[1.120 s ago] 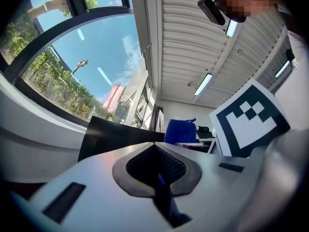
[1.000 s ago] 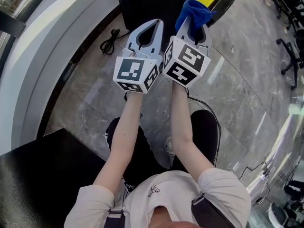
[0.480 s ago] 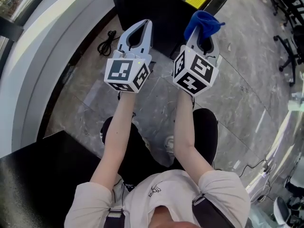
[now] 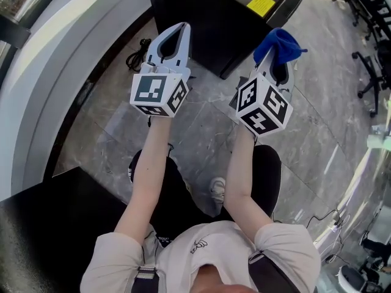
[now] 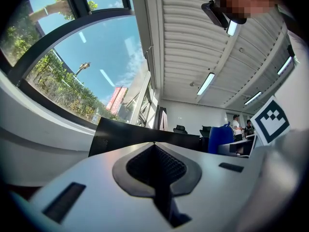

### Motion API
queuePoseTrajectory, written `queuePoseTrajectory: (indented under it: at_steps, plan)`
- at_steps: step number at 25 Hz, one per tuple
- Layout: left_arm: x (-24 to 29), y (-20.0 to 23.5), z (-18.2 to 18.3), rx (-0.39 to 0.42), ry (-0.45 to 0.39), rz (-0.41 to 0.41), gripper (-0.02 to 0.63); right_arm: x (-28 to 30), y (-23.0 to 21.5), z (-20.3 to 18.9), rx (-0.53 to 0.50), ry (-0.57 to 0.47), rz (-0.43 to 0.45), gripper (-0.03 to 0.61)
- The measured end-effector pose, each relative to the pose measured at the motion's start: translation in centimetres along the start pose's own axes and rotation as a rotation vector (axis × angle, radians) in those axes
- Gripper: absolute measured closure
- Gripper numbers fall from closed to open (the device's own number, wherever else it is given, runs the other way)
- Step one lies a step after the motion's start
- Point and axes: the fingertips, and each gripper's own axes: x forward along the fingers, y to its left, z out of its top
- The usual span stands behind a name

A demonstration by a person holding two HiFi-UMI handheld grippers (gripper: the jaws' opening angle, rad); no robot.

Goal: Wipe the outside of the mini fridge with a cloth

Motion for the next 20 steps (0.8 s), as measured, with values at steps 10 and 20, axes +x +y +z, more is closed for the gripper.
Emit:
queuePoseTrajectory:
  at_steps: [10,20]
  plan:
    - [-1.8,6.5,0.0,0.03,-0.04,0.083,0.609,0.2,15.6,-2.4,0.067,-0.019,0.397,0.517]
    - [-4.5,12.7,0.2,0.107,-0.062,0.148,0.609,8.5,29.8,-6.7,0.118,0.035,0.555,0.517]
